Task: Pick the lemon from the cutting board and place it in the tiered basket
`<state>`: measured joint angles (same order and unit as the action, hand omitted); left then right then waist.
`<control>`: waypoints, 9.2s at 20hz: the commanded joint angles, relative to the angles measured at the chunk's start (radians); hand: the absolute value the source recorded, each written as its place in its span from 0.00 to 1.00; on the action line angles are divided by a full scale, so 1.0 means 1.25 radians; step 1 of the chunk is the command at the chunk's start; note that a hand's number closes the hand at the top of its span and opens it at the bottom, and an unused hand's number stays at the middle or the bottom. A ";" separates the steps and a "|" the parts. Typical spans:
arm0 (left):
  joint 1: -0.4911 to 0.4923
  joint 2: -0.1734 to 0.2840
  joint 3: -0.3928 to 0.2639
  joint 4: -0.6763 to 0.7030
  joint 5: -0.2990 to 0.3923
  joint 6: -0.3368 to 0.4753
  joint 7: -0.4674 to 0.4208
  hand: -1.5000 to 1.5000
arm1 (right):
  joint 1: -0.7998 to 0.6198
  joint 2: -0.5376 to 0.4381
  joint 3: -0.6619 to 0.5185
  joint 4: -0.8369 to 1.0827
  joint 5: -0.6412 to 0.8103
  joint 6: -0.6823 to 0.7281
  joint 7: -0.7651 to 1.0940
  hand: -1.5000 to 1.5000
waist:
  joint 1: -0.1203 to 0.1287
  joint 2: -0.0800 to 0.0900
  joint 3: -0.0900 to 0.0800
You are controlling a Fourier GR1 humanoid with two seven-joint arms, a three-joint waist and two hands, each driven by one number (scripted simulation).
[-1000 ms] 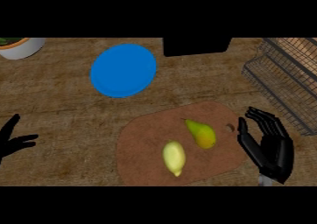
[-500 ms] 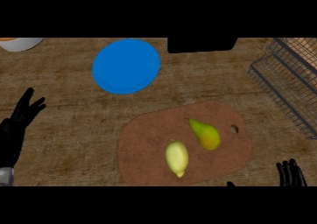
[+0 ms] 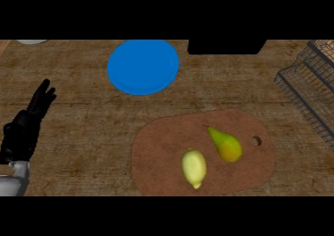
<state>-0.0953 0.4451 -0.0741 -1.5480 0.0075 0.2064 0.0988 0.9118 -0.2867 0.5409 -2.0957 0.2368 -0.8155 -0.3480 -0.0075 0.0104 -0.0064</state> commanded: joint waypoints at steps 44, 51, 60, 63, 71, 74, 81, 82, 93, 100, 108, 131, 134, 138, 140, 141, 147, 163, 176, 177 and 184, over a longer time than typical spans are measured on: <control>-0.063 -0.066 0.058 0.070 -0.065 -0.055 0.010 0.50 | -0.480 0.224 0.273 0.049 0.867 0.316 1.248 0.00 | 0.010 -0.007 0.005; -0.035 -0.100 0.050 0.102 -0.086 -0.043 -0.065 0.50 | -0.480 0.224 0.236 0.086 0.811 0.273 1.207 0.00 | 0.009 -0.007 0.005; -0.033 -0.075 0.068 0.039 -0.074 -0.072 -0.006 0.50 | -0.567 0.223 0.177 0.116 0.717 0.314 1.222 0.00 | 0.018 -0.006 0.005; -0.040 -0.090 0.051 0.032 -0.097 -0.059 0.004 0.50 | -0.594 0.223 0.149 0.179 0.675 0.287 1.170 0.00 | 0.018 -0.006 0.005; -0.078 -0.104 0.084 0.138 -0.095 -0.065 -0.057 0.50 | -0.712 0.227 0.171 0.327 0.543 0.278 1.175 1.00 | 0.011 -0.004 0.005; -0.041 -0.112 0.069 0.081 -0.102 -0.066 -0.049 0.50 | -0.751 0.228 0.151 0.405 0.627 0.347 1.123 1.00 | 0.014 -0.006 0.005; -0.069 -0.120 0.089 0.112 -0.126 -0.063 -0.047 0.50 | -0.774 0.229 0.173 0.353 0.606 0.237 1.146 1.00 | 0.007 -0.008 0.005; -0.016 -0.115 0.092 0.092 -0.100 -0.093 -0.081 0.50 | -0.783 0.229 0.233 0.334 0.632 0.220 1.217 1.00 | 0.011 -0.009 0.005; -0.057 -0.121 0.081 0.054 -0.120 -0.078 -0.024 0.50 | -0.902 0.229 -0.179 0.403 0.666 0.275 1.275 1.00 | 0.028 0.017 0.003; -0.061 -0.123 0.067 0.060 -0.123 -0.090 -0.035 0.50 | -1.149 0.173 -0.427 0.524 0.837 0.299 1.315 1.00 | 0.056 0.013 -0.003; -0.108 -0.122 0.064 0.084 -0.124 -0.101 -0.010 0.50 | -1.468 0.053 -0.582 0.728 1.061 0.424 1.365 1.00 | 0.066 0.010 0.000; -0.085 -0.130 0.087 0.080 -0.124 -0.095 -0.011 0.50 | -1.764 -0.157 -0.742 1.265 1.245 0.632 1.267 1.00 | 0.028 -0.001 0.004; -0.052 -0.138 0.088 0.101 -0.130 -0.086 -0.047 0.50 | -1.730 -0.189 -0.746 1.282 1.267 0.631 1.265 1.00 | 0.020 -0.001 0.004; -0.057 -0.118 0.105 0.064 -0.122 -0.101 -0.002 0.50 | -1.717 -0.190 -0.753 1.237 1.246 0.672 1.226 1.00 | 0.007 -0.011 0.005; -0.010 -0.118 0.109 0.048 -0.117 -0.107 -0.028 0.50 | -1.716 -0.213 -0.768 1.252 1.231 0.689 1.187 1.00 | 0.016 -0.009 0.005; -0.026 -0.128 0.102 0.036 -0.122 -0.099 -0.016 0.50 | -1.716 -0.211 -0.771 1.232 1.213 0.701 1.159 1.00 | 0.011 -0.010 0.005; 0.011 -0.139 0.103 0.053 -0.129 -0.103 -0.056 0.50 | -1.607 -0.168 -0.801 1.112 1.133 0.666 1.123 1.00 | 0.001 -0.013 0.005; -0.045 -0.156 0.098 0.063 -0.161 -0.092 -0.009 0.50 | -1.402 -0.084 -0.918 0.867 0.958 0.497 1.110 0.00 | 0.001 -0.010 0.005; -0.040 -0.135 0.138 0.087 -0.138 -0.117 -0.031 0.50 | -1.401 -0.075 -0.897 0.496 1.042 0.612 1.231 0.00 | -0.013 -0.016 0.004; -0.025 -0.160 0.122 0.066 -0.147 -0.098 -0.028 0.50 | -1.379 -0.042 -0.901 0.462 1.049 0.600 1.256 0.00 | -0.009 -0.016 0.004; 0.001 -0.143 0.138 0.072 -0.144 -0.109 -0.053 0.50 | -1.264 0.096 -0.944 0.108 1.021 0.737 1.271 0.00 | -0.022 -0.019 0.004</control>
<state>-0.1078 0.2622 0.0879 -1.4809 -0.1776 0.0765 0.0655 -0.7213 -0.2369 -0.6249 -1.7541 1.5308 -0.0265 1.1130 -0.0321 -0.0160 -0.0016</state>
